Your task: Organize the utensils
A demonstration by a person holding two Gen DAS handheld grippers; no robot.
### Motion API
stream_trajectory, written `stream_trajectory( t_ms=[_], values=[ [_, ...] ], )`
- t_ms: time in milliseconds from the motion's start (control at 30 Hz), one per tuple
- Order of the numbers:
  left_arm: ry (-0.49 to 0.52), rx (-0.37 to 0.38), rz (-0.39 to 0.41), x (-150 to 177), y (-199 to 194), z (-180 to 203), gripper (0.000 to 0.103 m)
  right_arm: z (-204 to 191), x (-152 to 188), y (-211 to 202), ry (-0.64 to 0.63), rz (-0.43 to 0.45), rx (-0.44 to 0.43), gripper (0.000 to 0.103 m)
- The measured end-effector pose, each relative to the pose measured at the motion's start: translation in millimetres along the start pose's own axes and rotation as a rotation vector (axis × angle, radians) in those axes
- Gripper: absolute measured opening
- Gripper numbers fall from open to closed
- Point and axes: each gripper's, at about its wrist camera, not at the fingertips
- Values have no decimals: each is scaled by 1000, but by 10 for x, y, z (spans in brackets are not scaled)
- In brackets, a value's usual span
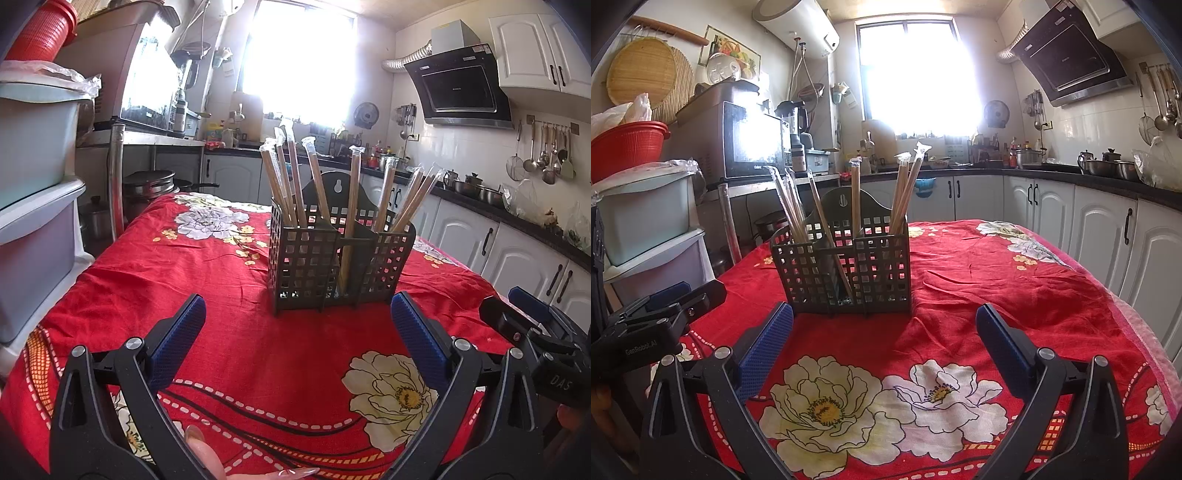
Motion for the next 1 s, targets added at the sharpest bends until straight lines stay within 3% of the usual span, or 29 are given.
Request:
stream_trajectory(
  t_ms=[1000],
  values=[
    [-4, -2, -3, 3, 0, -11, 93, 0, -3, -26, 10, 2, 7, 97]
  ],
)
Point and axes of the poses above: each gripper's, at about its wrist camera, not at the fingertips, and y roughly the way its jaws point, z to its right, x to its underside, and after that the axes turned 1 degree about -z, right-handed
